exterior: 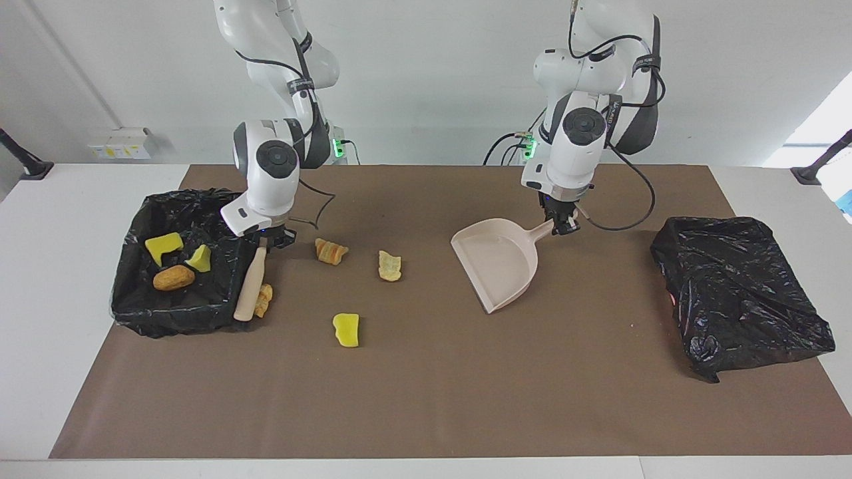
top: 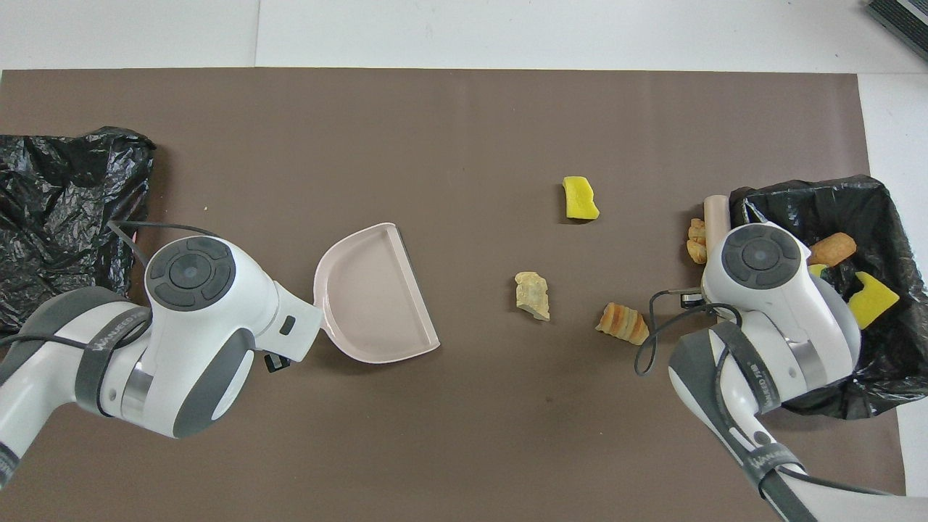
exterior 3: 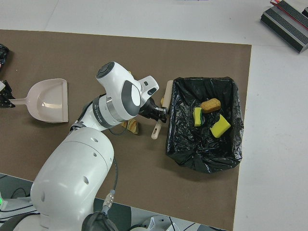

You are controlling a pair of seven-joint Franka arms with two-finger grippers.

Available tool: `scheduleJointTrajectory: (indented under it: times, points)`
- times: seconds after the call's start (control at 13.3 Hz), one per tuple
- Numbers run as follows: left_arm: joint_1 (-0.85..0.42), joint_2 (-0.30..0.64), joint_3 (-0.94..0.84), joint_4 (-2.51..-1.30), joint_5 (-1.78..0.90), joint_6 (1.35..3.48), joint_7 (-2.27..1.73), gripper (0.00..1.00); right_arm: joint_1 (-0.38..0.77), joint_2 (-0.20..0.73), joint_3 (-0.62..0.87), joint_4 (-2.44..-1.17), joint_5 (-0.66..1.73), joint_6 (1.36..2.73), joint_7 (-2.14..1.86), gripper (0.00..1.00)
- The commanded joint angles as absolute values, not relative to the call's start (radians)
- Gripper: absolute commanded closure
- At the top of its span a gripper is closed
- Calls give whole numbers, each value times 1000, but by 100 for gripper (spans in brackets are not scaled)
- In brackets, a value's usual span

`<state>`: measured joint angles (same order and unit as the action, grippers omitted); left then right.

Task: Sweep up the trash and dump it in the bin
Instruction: 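Sweep the crumbs with the right gripper's brush toward the dustpan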

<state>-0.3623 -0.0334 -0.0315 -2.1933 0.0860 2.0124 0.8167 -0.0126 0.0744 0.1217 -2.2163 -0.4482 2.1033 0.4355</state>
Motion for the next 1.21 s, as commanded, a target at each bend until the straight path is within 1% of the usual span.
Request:
scheduleJointTrajectory:
  times: [0.0, 0.15, 0.23, 0.45, 0.68, 0.75, 0.83, 0.98, 1.13]
  points:
    - [-380, -64, -17, -2232, 89, 2037, 796, 100, 10, 81, 135, -2226, -379, 2102, 396, 100]
    - [-380, -64, -17, -2232, 89, 2037, 796, 100, 46, 81, 135, -2221, -249, 2099, 336, 100]
    - [-380, -64, -17, -2232, 89, 2037, 796, 100, 81, 81, 137, -2215, -203, 2082, 328, 100]
    - [-380, -64, -18, -2232, 87, 2040, 798, 100, 199, 83, 135, -2137, -138, 1972, 339, 100]
    - [-388, -52, -18, -2259, 74, 2133, 787, 100, 201, 69, 135, -2014, -130, 1840, 299, 100]
    - [-394, -51, -17, -2266, 71, 2144, 784, 100, 192, 57, 132, -2007, -130, 1832, 272, 100]
    - [-394, -52, -18, -2267, 72, 2145, 784, 100, 177, 42, 126, -2025, -132, 1829, 238, 100]
    - [-403, -54, -18, -2267, 71, 2143, 784, 100, 94, -10, 127, -2113, -130, 1847, 175, 100]
    - [-408, -54, -18, -2267, 61, 2143, 781, 100, 71, -116, 127, -2253, -129, 1923, 173, 100]
